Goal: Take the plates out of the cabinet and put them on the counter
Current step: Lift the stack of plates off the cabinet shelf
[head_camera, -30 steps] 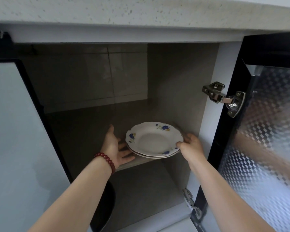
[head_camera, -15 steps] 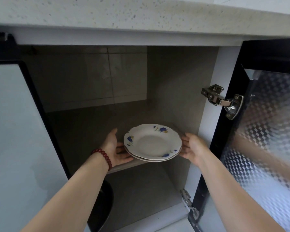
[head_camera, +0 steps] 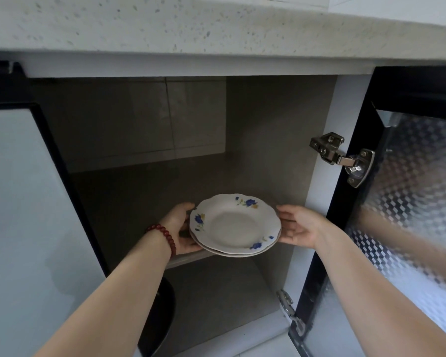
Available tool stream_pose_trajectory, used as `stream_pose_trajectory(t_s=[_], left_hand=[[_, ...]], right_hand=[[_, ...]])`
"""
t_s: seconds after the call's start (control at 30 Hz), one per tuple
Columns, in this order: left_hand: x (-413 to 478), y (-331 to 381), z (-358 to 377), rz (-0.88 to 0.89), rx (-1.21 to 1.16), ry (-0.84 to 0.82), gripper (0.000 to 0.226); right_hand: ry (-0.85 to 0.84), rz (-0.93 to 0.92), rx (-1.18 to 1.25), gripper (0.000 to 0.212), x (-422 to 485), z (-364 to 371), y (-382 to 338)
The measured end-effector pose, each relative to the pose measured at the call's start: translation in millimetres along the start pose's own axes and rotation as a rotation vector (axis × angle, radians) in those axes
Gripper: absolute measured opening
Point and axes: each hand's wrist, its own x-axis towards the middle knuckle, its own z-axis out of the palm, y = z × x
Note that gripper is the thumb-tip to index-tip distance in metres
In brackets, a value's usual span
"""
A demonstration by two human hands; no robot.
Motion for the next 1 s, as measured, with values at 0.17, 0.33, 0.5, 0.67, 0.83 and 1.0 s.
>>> stream_pose_trajectory(t_s=[0.17, 0.33, 0.5, 0.67, 0.83, 1.0], left_hand=[[-9, 4, -1, -0.042, 0.053, -0.063, 0.018], [-9, 7, -3, -0.074, 0.064, -0.083, 0.021], [-8, 9, -5, -0.112, 0.063, -0.115, 0.022], [-19, 14, -2, -0.123, 0.046, -0.141, 0.020], [-41, 11, 0, -0.167, 0.041, -0.097, 0.009], [-92, 15, 0, -0.337, 0.005, -0.094, 0.005]], right_hand=[[-0.033, 0.030, -0.002, 0.012, 1, -3, 0], [-0.055, 0.049, -0.009, 0.022, 1, -5, 1], [-0.043, 0.055, -0.061, 0.029, -1, -4, -1], [-0.025, 0.043, -0.068, 0.031, -5, -7, -3], [0.023, 0.059, -0.047, 0.030, -30, -13, 0], [0.107, 0.178, -0.005, 0.026, -95, -16, -5]])
